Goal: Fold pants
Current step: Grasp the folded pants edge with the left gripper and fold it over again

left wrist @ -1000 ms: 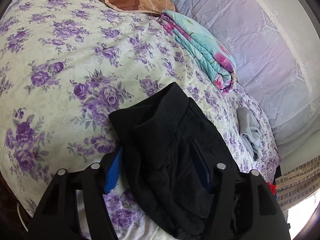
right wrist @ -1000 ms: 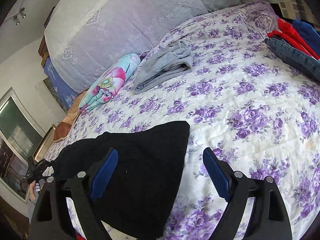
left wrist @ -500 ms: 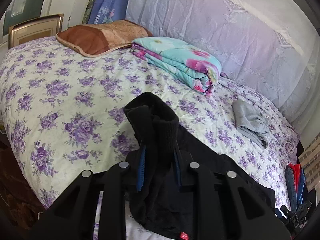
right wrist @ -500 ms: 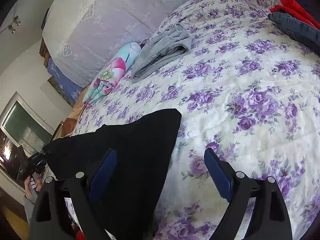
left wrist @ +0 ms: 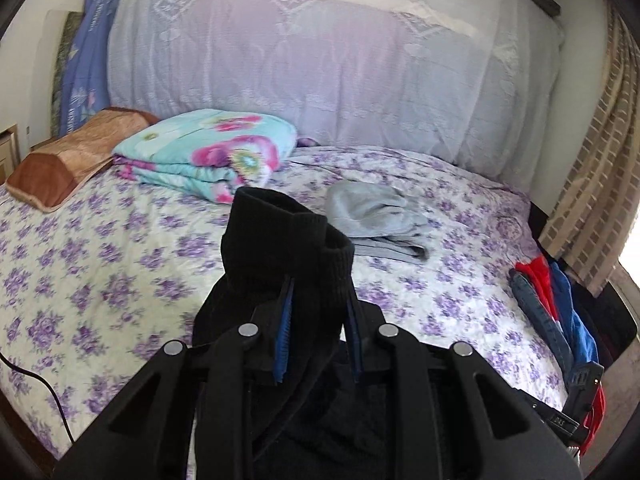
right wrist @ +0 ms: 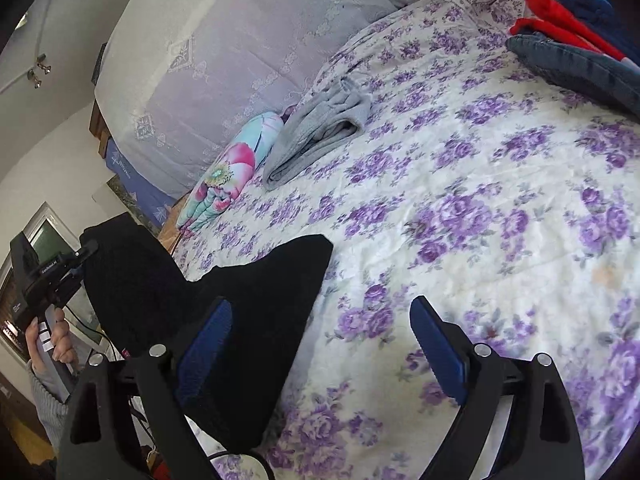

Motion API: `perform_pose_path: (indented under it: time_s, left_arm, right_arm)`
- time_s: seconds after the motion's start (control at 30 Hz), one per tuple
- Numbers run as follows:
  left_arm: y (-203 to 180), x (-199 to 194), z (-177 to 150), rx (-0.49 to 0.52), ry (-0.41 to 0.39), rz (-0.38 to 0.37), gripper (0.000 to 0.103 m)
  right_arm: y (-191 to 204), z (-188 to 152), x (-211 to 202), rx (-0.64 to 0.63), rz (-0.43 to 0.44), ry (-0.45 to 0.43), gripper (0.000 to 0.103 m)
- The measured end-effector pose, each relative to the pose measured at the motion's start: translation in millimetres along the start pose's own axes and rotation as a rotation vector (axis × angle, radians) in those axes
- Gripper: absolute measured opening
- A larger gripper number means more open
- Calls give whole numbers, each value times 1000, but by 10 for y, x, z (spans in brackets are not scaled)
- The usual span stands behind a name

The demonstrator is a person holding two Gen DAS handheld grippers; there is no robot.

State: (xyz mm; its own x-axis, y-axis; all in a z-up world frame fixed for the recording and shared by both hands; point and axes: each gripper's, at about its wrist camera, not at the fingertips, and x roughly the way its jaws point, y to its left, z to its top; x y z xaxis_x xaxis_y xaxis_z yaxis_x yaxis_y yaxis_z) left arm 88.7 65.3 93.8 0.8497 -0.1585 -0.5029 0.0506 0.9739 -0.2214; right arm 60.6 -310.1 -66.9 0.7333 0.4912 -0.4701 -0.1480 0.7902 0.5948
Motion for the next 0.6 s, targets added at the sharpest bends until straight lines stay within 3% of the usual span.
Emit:
perform_pose_path:
  time_s: [0.17,0.3,0.47,0.6]
  left_arm:
    - [-839,338,-188,136,72,-132,22]
    - [-1397,646,-656,266,176,-197,22]
    - [-1750,835,-1306,453,243,-163,22]
    - [-1808,850,-1550,529,264,-145,22]
  right_arm:
    - [-369,-15,-261,85,-27,-61,93]
    - [-496,6,-322,116,-14,-84,93]
    - [-479,-1,-268,96,-17,-76,93]
    - [-485,-8,-281,100,-9,-79,93]
